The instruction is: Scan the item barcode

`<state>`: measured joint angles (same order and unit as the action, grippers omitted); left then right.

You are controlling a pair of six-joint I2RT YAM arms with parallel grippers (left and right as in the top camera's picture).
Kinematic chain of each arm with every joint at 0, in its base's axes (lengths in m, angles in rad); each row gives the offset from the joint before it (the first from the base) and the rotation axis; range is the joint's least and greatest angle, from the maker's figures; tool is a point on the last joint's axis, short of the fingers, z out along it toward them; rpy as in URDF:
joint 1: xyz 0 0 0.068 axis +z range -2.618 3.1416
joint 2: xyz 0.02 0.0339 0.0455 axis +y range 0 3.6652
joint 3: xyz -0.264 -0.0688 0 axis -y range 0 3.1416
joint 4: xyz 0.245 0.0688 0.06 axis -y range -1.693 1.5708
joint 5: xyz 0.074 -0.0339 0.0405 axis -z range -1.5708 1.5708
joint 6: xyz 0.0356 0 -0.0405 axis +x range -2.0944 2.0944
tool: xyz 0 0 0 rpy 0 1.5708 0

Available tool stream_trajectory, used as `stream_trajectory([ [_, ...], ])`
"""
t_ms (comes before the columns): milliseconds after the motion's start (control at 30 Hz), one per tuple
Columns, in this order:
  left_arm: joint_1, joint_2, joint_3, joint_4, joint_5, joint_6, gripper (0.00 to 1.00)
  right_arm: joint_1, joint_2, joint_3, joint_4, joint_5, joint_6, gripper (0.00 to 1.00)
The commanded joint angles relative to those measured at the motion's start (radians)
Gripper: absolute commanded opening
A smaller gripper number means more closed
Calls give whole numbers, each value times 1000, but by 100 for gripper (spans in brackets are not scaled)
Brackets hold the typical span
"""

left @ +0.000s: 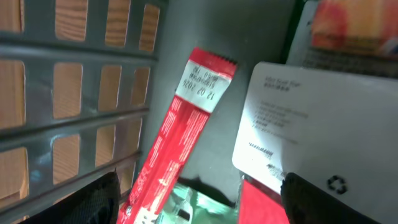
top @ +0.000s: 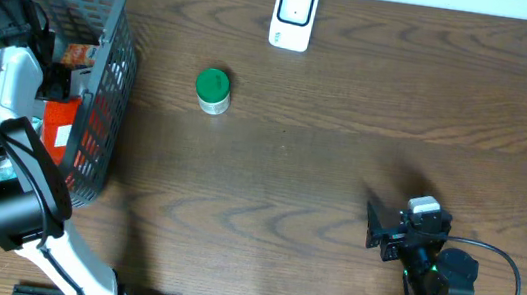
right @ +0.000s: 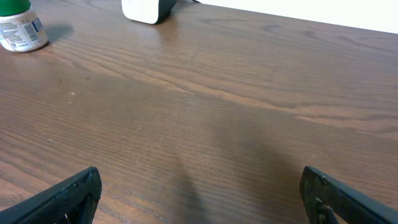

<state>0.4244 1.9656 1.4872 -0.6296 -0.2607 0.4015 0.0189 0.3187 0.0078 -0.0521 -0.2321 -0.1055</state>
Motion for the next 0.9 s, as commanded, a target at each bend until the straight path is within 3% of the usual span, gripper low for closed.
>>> stream_trajectory([
  [0, 31, 10, -3, -18, 5, 13, 81, 7, 1, -2, -4, -1, 14, 99],
  [567, 92, 41, -4, -35, 14, 13, 71, 7, 1, -2, -4, 0, 14, 99],
  [767, 92, 60, -5, -28, 14, 13, 65, 7, 1, -2, -4, 0, 14, 99],
  [867, 92, 60, -5, -16, 14, 13, 57, 7, 1, -2, -4, 0, 14, 99],
])
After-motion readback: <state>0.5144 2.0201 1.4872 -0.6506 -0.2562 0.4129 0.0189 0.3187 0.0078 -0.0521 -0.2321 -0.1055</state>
